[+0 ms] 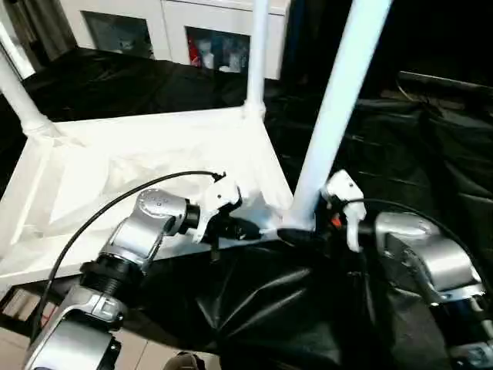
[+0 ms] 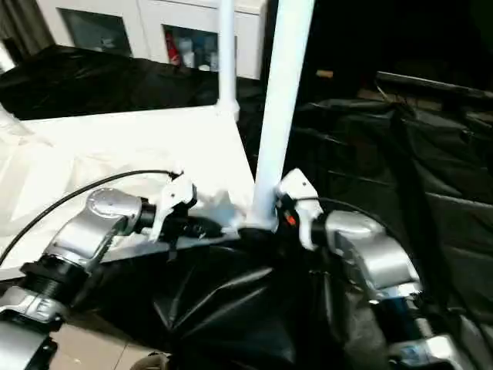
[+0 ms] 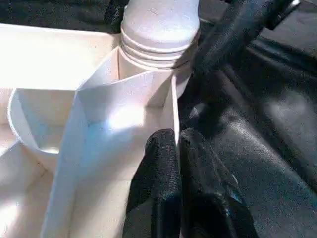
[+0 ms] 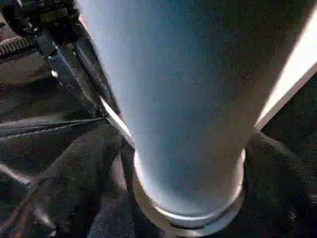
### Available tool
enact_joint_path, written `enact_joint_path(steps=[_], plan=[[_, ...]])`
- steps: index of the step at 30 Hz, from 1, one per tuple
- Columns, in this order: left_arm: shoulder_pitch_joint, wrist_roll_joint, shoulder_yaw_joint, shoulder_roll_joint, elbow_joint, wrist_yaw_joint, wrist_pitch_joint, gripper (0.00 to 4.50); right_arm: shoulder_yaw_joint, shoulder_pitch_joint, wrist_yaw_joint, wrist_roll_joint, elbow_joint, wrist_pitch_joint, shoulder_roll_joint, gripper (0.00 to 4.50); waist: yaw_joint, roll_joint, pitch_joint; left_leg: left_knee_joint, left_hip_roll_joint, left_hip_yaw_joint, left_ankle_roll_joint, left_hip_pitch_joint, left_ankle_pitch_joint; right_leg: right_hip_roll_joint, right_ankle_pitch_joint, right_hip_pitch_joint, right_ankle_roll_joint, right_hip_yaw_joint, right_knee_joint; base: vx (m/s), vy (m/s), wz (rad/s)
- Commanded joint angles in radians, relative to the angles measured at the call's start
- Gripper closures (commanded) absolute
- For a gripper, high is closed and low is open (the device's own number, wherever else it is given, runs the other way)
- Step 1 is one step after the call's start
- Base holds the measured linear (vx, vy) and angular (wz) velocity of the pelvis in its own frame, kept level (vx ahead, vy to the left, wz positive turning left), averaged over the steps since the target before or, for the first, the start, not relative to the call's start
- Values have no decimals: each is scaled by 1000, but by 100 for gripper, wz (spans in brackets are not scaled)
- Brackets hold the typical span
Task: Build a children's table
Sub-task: Rotate leg to tighten
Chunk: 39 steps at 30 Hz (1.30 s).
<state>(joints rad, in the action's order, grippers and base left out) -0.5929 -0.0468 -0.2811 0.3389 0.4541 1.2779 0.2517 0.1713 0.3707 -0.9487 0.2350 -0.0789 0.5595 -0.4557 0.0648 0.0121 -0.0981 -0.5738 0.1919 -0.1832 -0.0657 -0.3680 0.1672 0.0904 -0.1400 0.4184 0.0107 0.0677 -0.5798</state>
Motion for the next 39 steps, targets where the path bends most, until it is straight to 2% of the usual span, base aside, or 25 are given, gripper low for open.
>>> enact_joint_path(steps=[1, 8, 11, 14, 16, 18, 19, 20, 21, 22, 23, 24, 25, 26, 27, 29, 30, 33, 34, 35, 38, 39], plan=[[-10, -40, -35, -27, -63, 48, -32, 450, 42, 1, -29, 25, 41, 11, 11, 76, 2, 4, 87, 59, 34, 6, 49, 12, 200, 51, -267, -58, 226, -43, 56, 0, 0, 0], [-6, -39, -35, -33, -59, 44, -27, 450, 44, -2, -19, 24, 33, 11, 31, 136, 7, 2, 92, 55, 33, 5, 55, 11, 173, 50, -222, -61, 238, -43, 50, 0, 0, 0], [-7, -36, -31, -44, -51, 28, -28, 450, 45, -11, 0, 18, 28, 8, 46, 160, 9, 3, 91, 55, 33, 5, 53, 11, 179, 50, -232, -61, 236, -43, 51, 0, 0, 0], [-18, -32, -15, -70, -31, -26, -14, 450, 40, -14, 72, -11, -5, -4, 84, 170, 10, 2, 89, 56, 32, 6, 39, 11, 202, 51, -280, -59, 222, -42, 55, 0, 0, 0], [-49, -9, 7, -115, 22, -131, -4, 450, 12, 5, 218, -55, -80, -4, 157, 175, 5, 1, 85, 57, 29, 6, 22, 10, 226, 49, -328, -54, 207, -41, 61, 0, 0, 0], [-95, 13, 33, -171, 96, -254, -4, 450, -16, 35, 377, -99, -168, -16, 233, 176, -4, 4, 84, 57, 23, 10, -8, 13, 269, 50, -430, -51, 174, -36, 72, 0, 0, 0], [-95, 13, 33, -171, 96, -254, -4, 450, -16, 35, 377, -99, -168, -16, 233, 177, -7, 3, 82, 57, 23, 11, -14, 14, 286, 49, -458, -48, 164, -35, 75, -51, 12, -2], [-113, 16, 43, -196, 122, -298, 1, 450, -40, 52, 444, -102, -206, -4, 270, 177, -9, 1, 81, 58, 23, 13, -13, 19, 313, 51, -507, -45, 138, -33, 84, 0, 0, 0], [-139, 18, 58, -229, 158, -359, 5, 450, -82, 80, 545, -102, -262, 6, 322, 178, -8, -5, 80, 59, 22, 15, -11, 20, 325, 51, -520, -44, 133, -32, 87, 0, 0, 0], [-147, 19, 62, -239, 169, -376, 6, 450, -94, 88, 574, -101, -278, 9, 337, 178, -13, -3, 80, 58, 20, 13, -12, 20, 333, 50, -531, -41, 129, -32, 89, 0, 0, 0], [-176, 26, 73, -277, 209, -449, 2, 450, -141, 124, 680, -94, -342, 2, 395, 178, -16, -4, 83, 57, 18, 17, -19, 19, 337, 50, -540, -44, 122, -28, 89, 0, 0, 0], [-188, 33, 74, -296, 227, -476, -7, 450, -159, 146, 728, -97, -378, -13, 424, 178, -17, -6, 84, 58, 19, 20, -24, 22, 343, 50, -543, -42, 117, -26, 92, 0, 0, 0], [-194, 38, 74, -307, 236, -488, -13, 450, -168, 159, 750, -100, -396, -24, 439, 143, -19, -4, 84, 60, 19, 20, -20, 19, 340, 49, -522, -46, 116, -25, 93, 0, 0, 0], [-201, 39, 77, -320, 247, -497, -18, 450, -170, 175, 756, -104, -417, -38, 454, 122, -18, -7, 85, 62, 20, 21, -18, 17, 335, 50, -506, -48, 118, -25, 91, 0, 0, 0], [-204, 40, 81, -327, 254, -499, -21, 450, -169, 183, 755, -107, -427, -46, 462, 108, -19, -5, 85, 63, 20, 19, -13, 15, 329, 48, -469, -48, 122, -27, 89, 0, 0, 0], [-203, 43, 74, -330, 256, -487, -32, 450, -163, 197, 725, -100, -429, -57, 473, 99, -17, -2, 88, 61, 20, 15, 1, 16, 319, 48, -426, -48, 139, -31, 85, 0, 0, 0], [-202, 44, 70, -327, 257, -482, -39, 450, -159, 201, 712, -100, -425, -58, 473, 99, -18, 0, 88, 62, 20, 15, 11, 12, 301, 48, -403, -52, 149, -32, 80, 0, 0, 0], [-195, 42, 63, -317, 252, -462, -50, 450, -146, 200, 682, -104, -414, -61, 462, 68, -16, 1, 91, 59, 21, 11, 25, 10, 260, 48, -349, -55, 169, -35, 73, 0, 0, 0], [-186, 41, 60, -307, 246, -440, -58, 450, -133, 197, 654, -115, -405, -68, 443, 59, -16, 5, 92, 59, 21, 10, 30, 8, 253, 48, -346, -57, 173, -35, 72, 0, 0, 0], [-186, 41, 60, -307, 246, -440, -58, 450, -133, 197, 654, -115, -405, -68, 443, 51, -15, 4, 92, 58, 21, 11, 32, 8, 249, 48, -344, -58, 174, -34, 71, 0, 0, 0], [-158, 37, 50, -271, 226, -371, -76, 450, -85, 179, 539, -123, -359, -81, 370, 14, -10, 3, 93, 58, 22, 11, 38, 8, 238, 48, -339, -61, 173, -33, 70, 0, 0, 0], [-154, 36, 48, -265, 222, -360, -79, 450, -78, 175, 518, -121, -350, -80, 359, 6, -10, 2, 91, 58, 23, 8, 44, 7, 239, 50, -336, -58, 174, -37, 70, 0, 0, 0]])
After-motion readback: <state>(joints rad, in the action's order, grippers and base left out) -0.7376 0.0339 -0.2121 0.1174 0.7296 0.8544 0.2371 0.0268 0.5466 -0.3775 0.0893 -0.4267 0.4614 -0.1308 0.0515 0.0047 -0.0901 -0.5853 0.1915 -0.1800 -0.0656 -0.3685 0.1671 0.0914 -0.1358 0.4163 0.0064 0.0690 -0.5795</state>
